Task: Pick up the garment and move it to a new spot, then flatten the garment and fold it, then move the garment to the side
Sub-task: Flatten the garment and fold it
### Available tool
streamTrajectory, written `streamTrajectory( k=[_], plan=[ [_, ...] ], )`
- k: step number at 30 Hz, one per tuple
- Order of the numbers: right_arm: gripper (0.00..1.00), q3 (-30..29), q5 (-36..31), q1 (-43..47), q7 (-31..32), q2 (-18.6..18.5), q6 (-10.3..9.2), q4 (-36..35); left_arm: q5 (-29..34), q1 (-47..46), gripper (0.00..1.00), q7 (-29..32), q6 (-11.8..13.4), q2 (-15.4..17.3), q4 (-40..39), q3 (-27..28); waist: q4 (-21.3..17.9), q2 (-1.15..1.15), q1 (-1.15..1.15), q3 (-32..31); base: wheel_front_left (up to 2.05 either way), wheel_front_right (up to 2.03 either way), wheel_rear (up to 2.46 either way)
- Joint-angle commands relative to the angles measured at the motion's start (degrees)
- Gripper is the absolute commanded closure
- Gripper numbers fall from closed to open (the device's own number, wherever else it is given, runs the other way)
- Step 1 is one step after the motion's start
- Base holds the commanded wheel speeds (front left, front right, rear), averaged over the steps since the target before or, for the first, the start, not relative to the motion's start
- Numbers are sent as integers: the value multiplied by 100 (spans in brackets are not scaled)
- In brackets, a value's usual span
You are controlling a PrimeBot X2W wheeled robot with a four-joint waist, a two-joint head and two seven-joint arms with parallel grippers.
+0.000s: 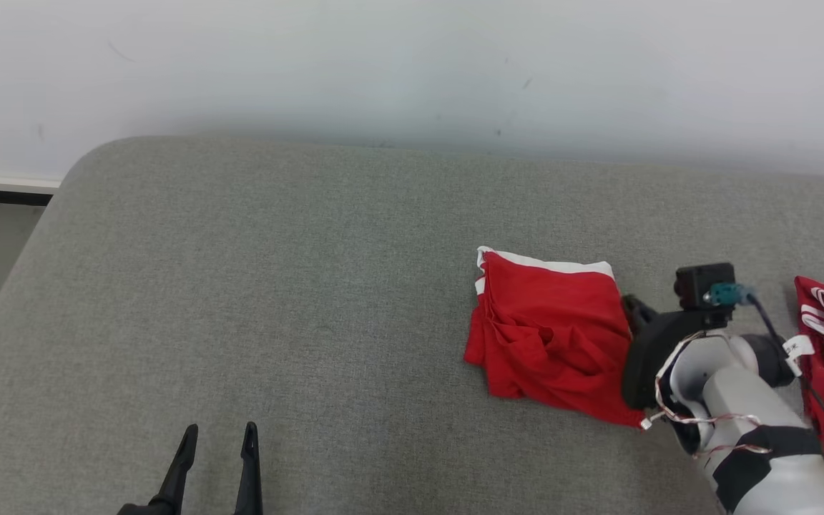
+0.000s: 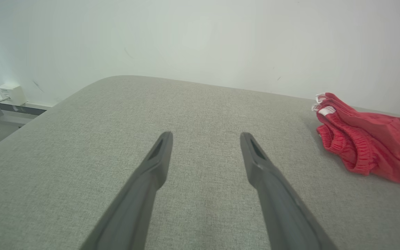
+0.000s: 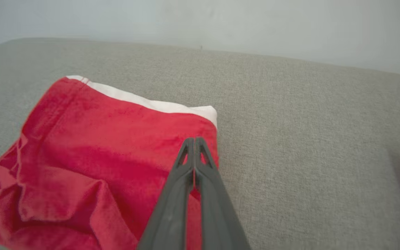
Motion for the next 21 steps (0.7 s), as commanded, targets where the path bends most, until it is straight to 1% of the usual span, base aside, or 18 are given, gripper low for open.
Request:
streamTrajectory(
  k=[1, 4, 10, 13, 16, 17, 21],
  plan=[
    [100, 57, -83, 87, -13, 89, -16, 100, 46, 49, 0, -7, -12, 1, 7, 8, 2, -1, 0, 4, 0, 0, 0],
    [100, 324, -91, 217, 85, 343, -16, 217, 62, 81, 0, -7, -16, 2, 14, 22, -11, -1, 0, -9, 0, 0, 0],
    [100, 1140, 177, 515, 228, 714, -16, -43, 71, 158, 0, -6, -7, 1, 37, 93, -79, -1, 0, -153, 0, 0, 0],
    [100, 1612, 349, 643, 307, 791, -16, -285, 69, 232, 0, -6, -4, 1, 27, 115, -133, -1, 0, -215, 0, 0, 0],
    [100, 1942, 629, 747, 356, 831, -17, -487, 57, 227, 0, -5, 6, 1, 2, 125, -188, -1, 0, -229, 0, 0, 0],
    [100, 1942, 629, 747, 356, 831, -17, -487, 57, 227, 0, -5, 6, 1, 2, 125, -188, -1, 0, -229, 0, 0, 0],
    [100, 2207, 994, 701, 264, 877, -16, -695, 44, 176, 0, -3, 21, 2, -20, 142, -269, -1, 0, -186, 0, 0, 0]
  ],
)
